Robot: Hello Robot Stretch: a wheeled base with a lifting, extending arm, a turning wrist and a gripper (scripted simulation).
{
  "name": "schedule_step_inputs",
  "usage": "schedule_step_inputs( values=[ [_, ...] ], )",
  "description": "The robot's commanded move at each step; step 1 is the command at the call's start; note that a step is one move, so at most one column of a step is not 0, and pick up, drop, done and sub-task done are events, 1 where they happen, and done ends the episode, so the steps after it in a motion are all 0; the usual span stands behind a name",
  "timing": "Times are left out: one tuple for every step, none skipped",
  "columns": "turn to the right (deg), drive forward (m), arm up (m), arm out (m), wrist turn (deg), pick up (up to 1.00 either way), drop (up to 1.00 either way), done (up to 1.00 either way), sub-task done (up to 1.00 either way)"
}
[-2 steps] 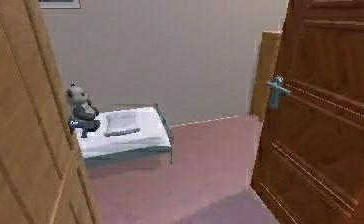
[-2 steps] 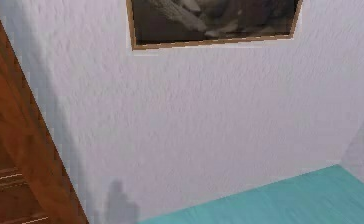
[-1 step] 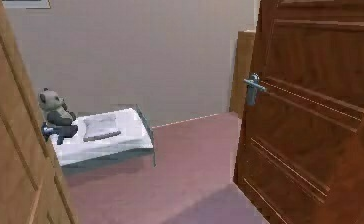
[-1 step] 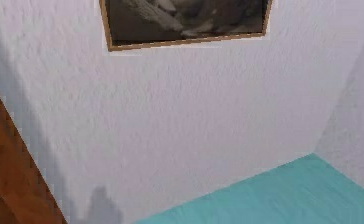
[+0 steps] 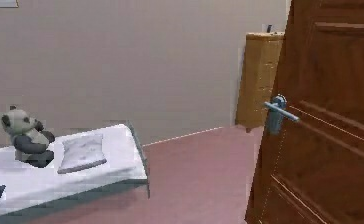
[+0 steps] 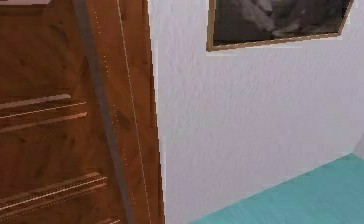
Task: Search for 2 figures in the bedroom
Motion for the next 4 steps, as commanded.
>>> schedule_step_inputs(
  values=[
    [6.0,0.0,0.0,0.0,0.0,0.0,0.0,0.0,0.0],
    [0.0,1.0,0.0,0.0,0.0,0.0,0.0,0.0,0.0],
    [9.0,0.0,0.0,0.0,0.0,0.0,0.0,0.0,0.0],
    [0.0,0.2,0.0,0.0,0.0,0.0,0.0,0.0,0.0]
  ],
)
